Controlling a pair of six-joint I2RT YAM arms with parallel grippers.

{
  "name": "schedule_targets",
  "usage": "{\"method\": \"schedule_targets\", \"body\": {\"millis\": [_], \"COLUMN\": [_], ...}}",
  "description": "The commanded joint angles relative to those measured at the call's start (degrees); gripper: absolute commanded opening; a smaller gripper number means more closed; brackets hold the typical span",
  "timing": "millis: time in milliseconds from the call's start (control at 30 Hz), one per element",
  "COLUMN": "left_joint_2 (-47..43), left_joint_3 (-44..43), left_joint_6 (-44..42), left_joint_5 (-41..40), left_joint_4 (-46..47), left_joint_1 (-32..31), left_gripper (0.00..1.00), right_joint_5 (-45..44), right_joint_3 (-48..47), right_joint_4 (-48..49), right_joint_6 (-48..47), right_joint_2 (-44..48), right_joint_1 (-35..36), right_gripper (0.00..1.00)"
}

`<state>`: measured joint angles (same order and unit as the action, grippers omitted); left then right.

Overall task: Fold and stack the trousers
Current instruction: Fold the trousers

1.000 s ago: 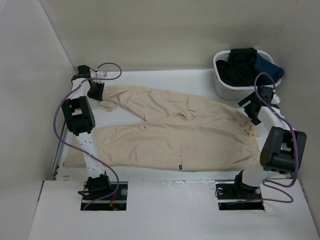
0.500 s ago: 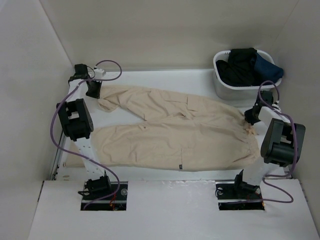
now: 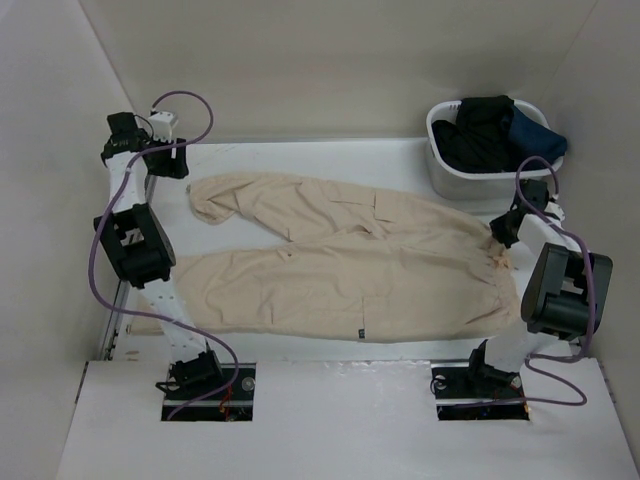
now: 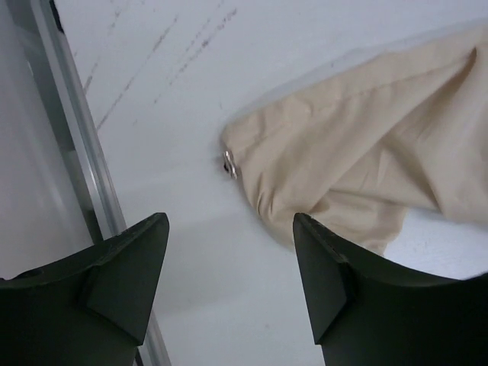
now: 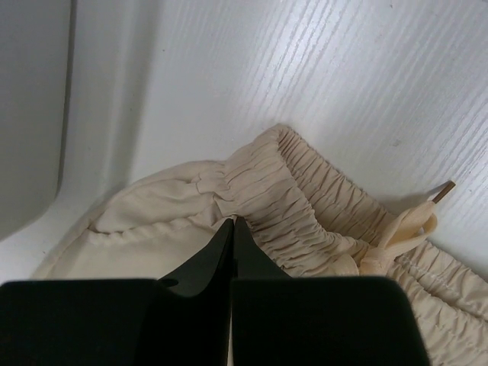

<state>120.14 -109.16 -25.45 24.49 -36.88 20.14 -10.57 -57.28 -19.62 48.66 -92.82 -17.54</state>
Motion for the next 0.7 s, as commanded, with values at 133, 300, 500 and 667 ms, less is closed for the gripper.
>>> {"method": "schedule_targets", "body": {"millis": [133,300,500,667], "left_joint_2": [15.2,18.0,20.7,19.3], "left_joint_3": [-17.7,-17.0,-15.6,-15.1], "left_joint_6": [7.1,7.3,7.1,5.9], "left_joint_5": [-0.7,1.0,-0.7,-1.3], "left_joint_4": [-7.9,-11.4,-12.1,-7.8], "left_joint_1": [-2.9,-2.3,-2.6,-3.1], "left_gripper": [0.66,0.66,0.51,0.02], "right_joint_5": [-3.8,-4.7,-4.1,-3.0], "right_joint_3": [-3.3,-2.8,-2.9,-3.6], "right_joint_4": [2.0,1.7,2.3,5.2], "right_joint_6": [-7.9,-9.4,-8.2,-9.0], "right_joint_2": [4.3,5.7,6.2,9.1], "right_joint_1": [2.6,2.7,2.7,2.3], "right_gripper": [0.0,0.0,0.0,0.0]}}
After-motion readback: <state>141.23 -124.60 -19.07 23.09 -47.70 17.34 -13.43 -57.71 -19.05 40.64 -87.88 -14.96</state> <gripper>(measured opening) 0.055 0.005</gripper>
